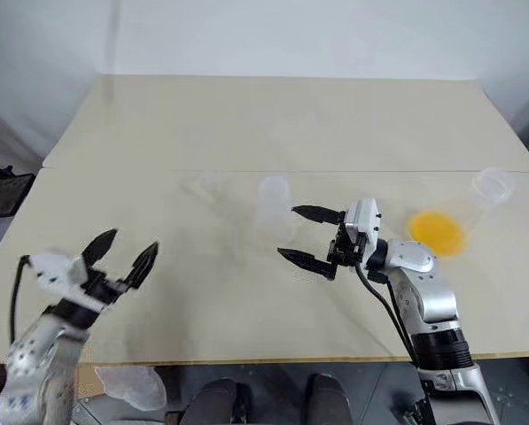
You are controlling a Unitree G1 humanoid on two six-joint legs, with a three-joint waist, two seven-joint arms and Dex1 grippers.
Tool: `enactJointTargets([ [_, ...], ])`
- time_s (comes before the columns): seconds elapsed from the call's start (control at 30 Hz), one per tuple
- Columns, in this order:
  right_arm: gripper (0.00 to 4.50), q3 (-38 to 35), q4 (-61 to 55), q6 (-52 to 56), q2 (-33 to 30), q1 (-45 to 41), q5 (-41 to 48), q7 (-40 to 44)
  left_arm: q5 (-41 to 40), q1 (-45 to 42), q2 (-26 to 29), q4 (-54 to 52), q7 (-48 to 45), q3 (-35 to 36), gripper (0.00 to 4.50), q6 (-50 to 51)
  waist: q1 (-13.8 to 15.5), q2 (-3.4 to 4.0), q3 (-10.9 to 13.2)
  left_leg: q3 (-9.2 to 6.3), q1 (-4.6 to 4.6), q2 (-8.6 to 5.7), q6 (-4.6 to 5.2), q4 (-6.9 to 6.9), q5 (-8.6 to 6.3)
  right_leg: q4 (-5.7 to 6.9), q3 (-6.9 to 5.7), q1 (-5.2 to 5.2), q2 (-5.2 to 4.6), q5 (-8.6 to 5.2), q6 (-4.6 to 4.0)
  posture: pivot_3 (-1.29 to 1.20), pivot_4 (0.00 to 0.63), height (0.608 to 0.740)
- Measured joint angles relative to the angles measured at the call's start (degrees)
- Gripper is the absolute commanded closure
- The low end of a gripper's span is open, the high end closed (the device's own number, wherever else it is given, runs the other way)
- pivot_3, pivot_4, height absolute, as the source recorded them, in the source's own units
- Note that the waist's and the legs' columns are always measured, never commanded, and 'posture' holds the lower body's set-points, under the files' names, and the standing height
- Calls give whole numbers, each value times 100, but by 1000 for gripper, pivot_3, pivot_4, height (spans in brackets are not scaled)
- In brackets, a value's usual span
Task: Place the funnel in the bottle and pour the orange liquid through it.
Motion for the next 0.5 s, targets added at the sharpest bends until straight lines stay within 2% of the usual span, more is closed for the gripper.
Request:
enactJointTargets([
  [0.17,0,-133,-179,9,-75,263,-5,-138,446,-1232,108,880,210,-737,42,303,4,0,0,0,0,-6,-1,-4,0,0,-3,-1,2,0,1,0,150,740],
  [0.3,0,-183,-391,20,-95,468,-5,-278,863,-2226,-81,1965,567,-1060,42,273,11,-1,0,1,-1,-7,-3,-2,2,0,-5,0,3,1,2,0,150,740],
  [0.5,0,-222,-646,28,-97,667,-4,-468,1378,-2973,-201,2977,1106,-1276,42,174,-12,-1,1,1,-2,-8,-3,-7,2,-2,-10,-2,4,1,3,0,150,740],
])
